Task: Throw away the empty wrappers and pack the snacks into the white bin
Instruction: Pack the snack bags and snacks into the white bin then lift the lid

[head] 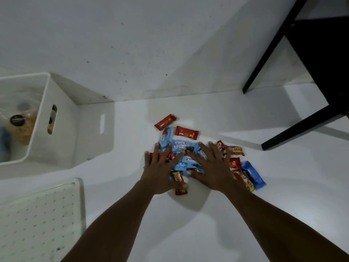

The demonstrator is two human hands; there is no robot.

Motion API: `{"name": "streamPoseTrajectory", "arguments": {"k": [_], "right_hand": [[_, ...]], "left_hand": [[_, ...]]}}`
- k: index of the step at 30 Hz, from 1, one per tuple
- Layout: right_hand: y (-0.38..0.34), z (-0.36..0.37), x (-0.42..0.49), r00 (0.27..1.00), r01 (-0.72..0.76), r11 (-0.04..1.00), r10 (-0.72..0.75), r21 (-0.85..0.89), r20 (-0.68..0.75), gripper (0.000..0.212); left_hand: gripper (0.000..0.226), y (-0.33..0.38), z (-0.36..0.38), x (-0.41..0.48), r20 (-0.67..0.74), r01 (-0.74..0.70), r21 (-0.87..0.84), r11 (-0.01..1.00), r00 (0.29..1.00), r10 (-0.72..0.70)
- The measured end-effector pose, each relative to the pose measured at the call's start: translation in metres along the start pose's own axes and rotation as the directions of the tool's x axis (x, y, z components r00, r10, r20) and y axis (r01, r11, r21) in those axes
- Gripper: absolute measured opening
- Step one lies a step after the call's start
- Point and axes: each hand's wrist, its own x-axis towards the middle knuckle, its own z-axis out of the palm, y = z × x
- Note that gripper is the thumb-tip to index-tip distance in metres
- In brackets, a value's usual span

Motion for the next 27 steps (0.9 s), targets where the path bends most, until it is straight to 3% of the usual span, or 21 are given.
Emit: {"name": "streamPoseTrajectory", "arguments": {"k": [6, 9, 13, 20, 27], "right_hand": [[-0.006, 0.011, -0.012, 0.973, 0.003, 0.999, -0.012, -0.039, -0.229, 0.044], [-0.017, 0.017, -0.019, 0.952, 0.010, 0.997, -0.033, -0.077, -0.304, 0.039], [-0.018, 0.011, -0.018, 0.943, 0.058, 0.996, -0.077, -0.070, -0.325, 0.038], [-0.031, -0.015, -0.018, 0.918, 0.082, 0.990, -0.031, 0.115, -0.394, 0.039], [-0.072, -0.063, -0.006, 0.876, 0.065, 0.981, 0.032, 0.183, -0.481, 0.037]], "left_hand": [[0.068, 0.016, 0.008, -0.001, -0.193, 0.024, -0.057, 0.998, 0.980, -0.035], [0.054, 0.020, 0.010, -0.003, -0.252, 0.059, -0.075, 0.995, 0.965, -0.076], [0.048, 0.022, 0.008, -0.012, -0.183, 0.101, -0.260, 0.960, 0.971, -0.152], [0.046, 0.004, -0.016, -0.028, -0.230, 0.067, -0.345, 0.936, 0.961, -0.154], [0.043, -0.034, -0.076, -0.069, -0.363, 0.014, -0.331, 0.944, 0.921, -0.140]]}}
